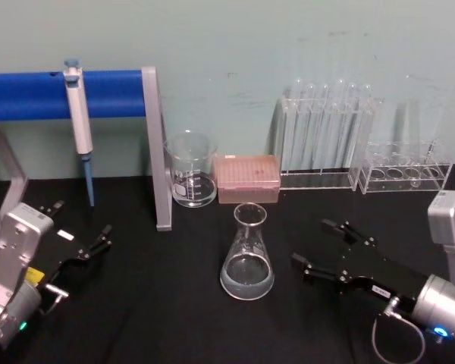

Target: Grasp the erlenmeyer flask with one hand, shake it three times, then place it back.

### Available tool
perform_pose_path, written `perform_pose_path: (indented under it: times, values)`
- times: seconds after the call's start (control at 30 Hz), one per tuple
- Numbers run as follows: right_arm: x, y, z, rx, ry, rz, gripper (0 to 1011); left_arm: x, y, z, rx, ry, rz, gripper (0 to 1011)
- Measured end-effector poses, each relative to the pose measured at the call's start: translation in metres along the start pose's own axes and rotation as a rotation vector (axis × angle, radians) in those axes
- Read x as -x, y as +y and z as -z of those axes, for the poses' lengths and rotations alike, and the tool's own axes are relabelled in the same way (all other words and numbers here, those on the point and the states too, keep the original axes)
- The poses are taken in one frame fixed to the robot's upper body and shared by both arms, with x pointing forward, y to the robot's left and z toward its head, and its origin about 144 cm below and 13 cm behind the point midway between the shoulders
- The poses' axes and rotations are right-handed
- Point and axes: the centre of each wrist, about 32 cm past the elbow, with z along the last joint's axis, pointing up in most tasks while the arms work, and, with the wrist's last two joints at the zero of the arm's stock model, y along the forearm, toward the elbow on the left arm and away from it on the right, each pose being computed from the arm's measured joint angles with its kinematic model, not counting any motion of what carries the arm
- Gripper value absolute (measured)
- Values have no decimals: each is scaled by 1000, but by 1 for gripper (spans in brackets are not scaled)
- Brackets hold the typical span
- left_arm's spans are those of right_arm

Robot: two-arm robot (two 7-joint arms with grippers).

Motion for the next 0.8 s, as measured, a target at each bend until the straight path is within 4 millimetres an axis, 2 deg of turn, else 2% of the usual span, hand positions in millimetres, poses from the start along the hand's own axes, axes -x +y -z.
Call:
perform_pose_path:
  times: [0.8]
  values:
    - [-15,50,6,5,-23,-77,1000,0,0,0,0,0,0,1001]
